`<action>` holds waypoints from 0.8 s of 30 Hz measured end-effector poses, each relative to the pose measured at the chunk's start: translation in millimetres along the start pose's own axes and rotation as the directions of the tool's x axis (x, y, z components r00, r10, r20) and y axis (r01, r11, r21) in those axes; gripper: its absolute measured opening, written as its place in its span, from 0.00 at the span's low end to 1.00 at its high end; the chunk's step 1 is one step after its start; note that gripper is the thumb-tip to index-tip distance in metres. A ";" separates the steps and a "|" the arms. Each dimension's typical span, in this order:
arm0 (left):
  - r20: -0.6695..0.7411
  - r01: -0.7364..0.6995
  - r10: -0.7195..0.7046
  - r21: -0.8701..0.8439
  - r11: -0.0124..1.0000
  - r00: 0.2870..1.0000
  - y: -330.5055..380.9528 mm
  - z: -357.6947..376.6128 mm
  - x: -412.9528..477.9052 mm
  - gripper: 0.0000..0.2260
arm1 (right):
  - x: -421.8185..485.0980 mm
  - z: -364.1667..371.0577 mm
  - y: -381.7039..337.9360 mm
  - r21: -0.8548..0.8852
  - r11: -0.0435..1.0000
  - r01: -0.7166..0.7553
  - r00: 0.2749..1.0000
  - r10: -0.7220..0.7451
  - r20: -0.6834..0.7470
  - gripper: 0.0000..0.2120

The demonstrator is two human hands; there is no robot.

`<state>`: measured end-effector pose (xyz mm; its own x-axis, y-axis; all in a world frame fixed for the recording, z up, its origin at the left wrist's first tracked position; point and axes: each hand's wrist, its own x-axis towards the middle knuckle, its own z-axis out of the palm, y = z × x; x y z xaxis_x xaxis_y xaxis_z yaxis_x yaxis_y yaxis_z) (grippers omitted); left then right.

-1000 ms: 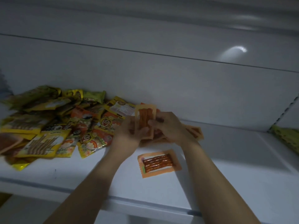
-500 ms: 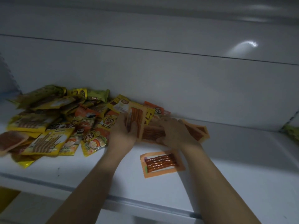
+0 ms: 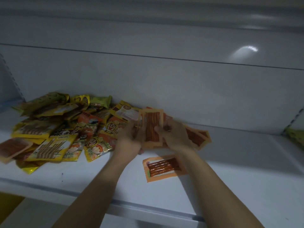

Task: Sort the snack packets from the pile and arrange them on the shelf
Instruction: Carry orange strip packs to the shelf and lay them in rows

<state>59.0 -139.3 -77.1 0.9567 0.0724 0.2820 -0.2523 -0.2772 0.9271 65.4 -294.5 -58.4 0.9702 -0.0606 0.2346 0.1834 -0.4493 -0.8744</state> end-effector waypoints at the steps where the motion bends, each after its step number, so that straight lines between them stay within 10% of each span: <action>1: 0.025 -0.014 0.013 0.011 1.000 1.000 1.6 0.2 -1.9 0.08 | 1.2 4.2 1.5 0.010 1.000 -0.007 1.000 0.007 -0.021 0.09; 7: 0.043 -0.018 0.015 0.068 0.998 0.999 -3.2 0.0 -1.3 0.09 | -6.5 -13.4 -5.1 -0.207 0.978 -0.012 0.997 0.029 0.077 0.16; 10: -0.022 -0.008 0.009 0.052 0.999 1.000 -5.5 -1.9 1.7 0.08 | -19.1 -30.1 -17.1 -0.603 0.774 0.192 0.870 0.150 0.469 0.30; 13: 0.011 -0.037 0.036 0.075 0.996 0.999 -6.4 0.1 1.6 0.08 | -28.3 -25.4 -17.6 -0.719 0.635 0.281 0.772 0.295 0.563 0.38; 24: -0.022 0.021 -0.019 0.072 0.997 1.000 -10.7 -1.6 7.1 0.08 | -2.5 -41.6 -21.8 -0.692 0.664 0.283 0.806 0.227 0.547 0.12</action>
<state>68.2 -134.3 -84.5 0.9579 0.0988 0.2697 -0.2214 -0.3443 0.9124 52.4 -321.6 -22.2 0.9099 0.3369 -0.2419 0.2868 -0.9325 -0.2196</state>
